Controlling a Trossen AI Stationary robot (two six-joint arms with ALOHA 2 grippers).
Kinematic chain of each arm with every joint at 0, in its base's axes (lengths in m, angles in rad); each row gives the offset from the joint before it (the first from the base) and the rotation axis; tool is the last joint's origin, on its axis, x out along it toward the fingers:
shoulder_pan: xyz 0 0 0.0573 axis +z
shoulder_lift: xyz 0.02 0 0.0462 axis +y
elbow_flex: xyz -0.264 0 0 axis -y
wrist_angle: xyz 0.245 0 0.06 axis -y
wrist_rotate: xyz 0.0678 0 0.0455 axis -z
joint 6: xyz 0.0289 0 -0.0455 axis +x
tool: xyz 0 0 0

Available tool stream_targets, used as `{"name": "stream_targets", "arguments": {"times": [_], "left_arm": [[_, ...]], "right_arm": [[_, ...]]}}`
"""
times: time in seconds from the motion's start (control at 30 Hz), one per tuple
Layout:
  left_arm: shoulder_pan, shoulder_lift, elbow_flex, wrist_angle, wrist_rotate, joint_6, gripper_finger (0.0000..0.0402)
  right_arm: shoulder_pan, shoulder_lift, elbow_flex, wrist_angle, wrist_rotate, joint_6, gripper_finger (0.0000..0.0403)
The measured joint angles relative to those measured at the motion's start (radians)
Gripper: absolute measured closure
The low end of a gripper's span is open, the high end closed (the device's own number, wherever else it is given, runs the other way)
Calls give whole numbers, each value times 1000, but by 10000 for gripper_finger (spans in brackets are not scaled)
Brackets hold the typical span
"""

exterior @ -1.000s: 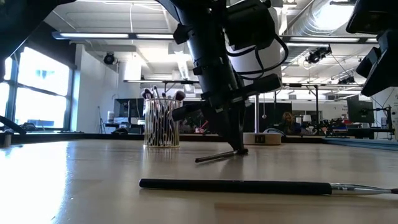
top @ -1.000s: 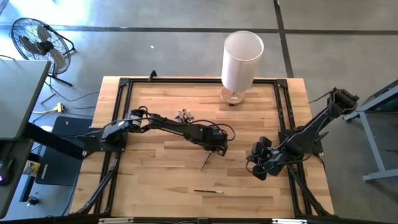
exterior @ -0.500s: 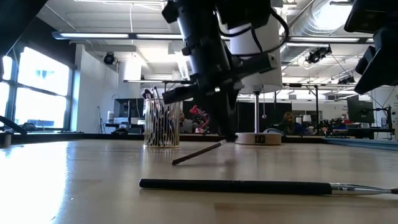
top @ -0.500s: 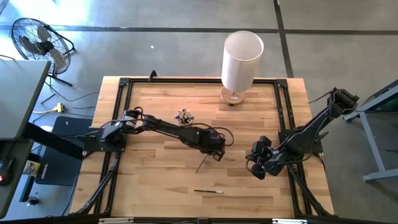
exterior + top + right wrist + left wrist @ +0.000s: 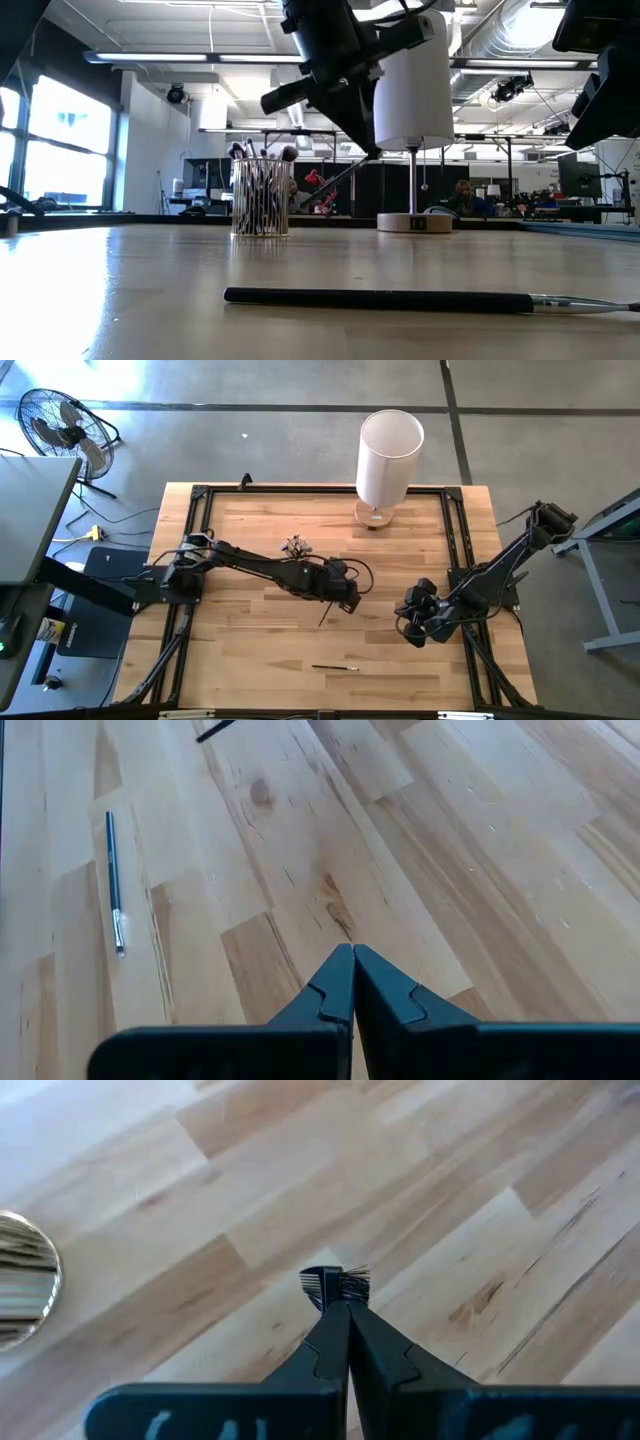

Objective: Put items in baskets/containers
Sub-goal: Put the black lash brush into the yellow holder

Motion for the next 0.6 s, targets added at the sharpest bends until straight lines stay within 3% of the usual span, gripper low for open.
{"name": "stream_targets", "arguments": {"times": [0.3, 0.6], "left_arm": [[0, -83, 1, -79, -99, 6, 401], [11, -242, 0, -214, -273, 165, 401]], "right_arm": [[-1, 0, 0, 0, 12, 0, 401], [-4, 0, 0, 1, 57, 5, 402]]}}
